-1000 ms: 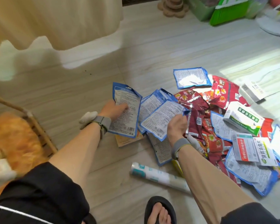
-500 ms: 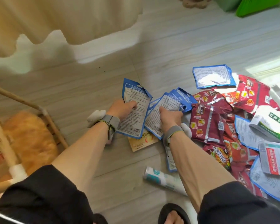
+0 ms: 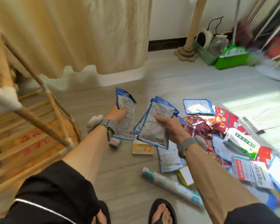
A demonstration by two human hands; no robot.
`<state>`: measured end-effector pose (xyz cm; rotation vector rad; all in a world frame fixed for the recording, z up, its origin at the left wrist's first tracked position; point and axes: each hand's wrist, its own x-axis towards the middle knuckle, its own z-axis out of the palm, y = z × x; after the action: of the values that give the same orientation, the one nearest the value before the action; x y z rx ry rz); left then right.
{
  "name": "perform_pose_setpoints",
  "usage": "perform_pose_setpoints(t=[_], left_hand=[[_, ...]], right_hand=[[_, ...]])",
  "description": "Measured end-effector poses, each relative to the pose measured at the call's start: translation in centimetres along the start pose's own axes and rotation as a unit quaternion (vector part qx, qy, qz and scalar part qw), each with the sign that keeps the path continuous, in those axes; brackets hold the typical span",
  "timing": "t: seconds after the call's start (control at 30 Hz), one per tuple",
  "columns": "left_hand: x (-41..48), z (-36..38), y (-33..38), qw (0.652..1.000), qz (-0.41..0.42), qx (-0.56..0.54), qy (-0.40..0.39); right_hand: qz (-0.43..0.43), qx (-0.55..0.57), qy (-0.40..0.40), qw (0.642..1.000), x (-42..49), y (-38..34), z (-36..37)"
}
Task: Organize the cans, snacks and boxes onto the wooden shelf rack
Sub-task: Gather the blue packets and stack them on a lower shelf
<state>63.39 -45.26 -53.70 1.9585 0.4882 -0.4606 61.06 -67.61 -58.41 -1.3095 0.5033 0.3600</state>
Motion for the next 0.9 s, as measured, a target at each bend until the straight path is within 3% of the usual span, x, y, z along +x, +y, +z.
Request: perform_pose_setpoints(t=[0.17, 0.3, 0.4, 0.57, 0.77, 0.9], left_hand=[[-7.0, -2.4, 1.2, 0.997, 0.036, -0.060, 0.011], [-12.9, -3.7, 1.4, 0.981, 0.064, -0.175, -0.064], [-16.2, -3.9, 1.0, 0.958, 0.059, -0.259, -0.106], [-19.4, -5.3, -1.6, 0.951, 0.061, -0.292, -0.083], [-24.8, -7.1, -5.0, 0.930, 0.108, -0.344, -0.071], [-27.3, -9.0, -7.1, 0.930, 0.071, -0.350, -0.080]], right_hand=[[-0.015, 0.016, -0.138, 0.990, -7.6, -5.3, 2.0], [0.018, -0.028, -0.273, 0.962, -13.0, -8.0, 2.9], [0.010, -0.087, -0.281, 0.956, -15.5, -8.3, 4.9], [-0.030, -0.144, -0.257, 0.955, -18.7, -7.3, 8.2], [0.028, -0.129, -0.319, 0.939, -22.4, -4.8, 10.2], [0.036, -0.110, -0.307, 0.945, -23.8, -2.0, 12.0]])
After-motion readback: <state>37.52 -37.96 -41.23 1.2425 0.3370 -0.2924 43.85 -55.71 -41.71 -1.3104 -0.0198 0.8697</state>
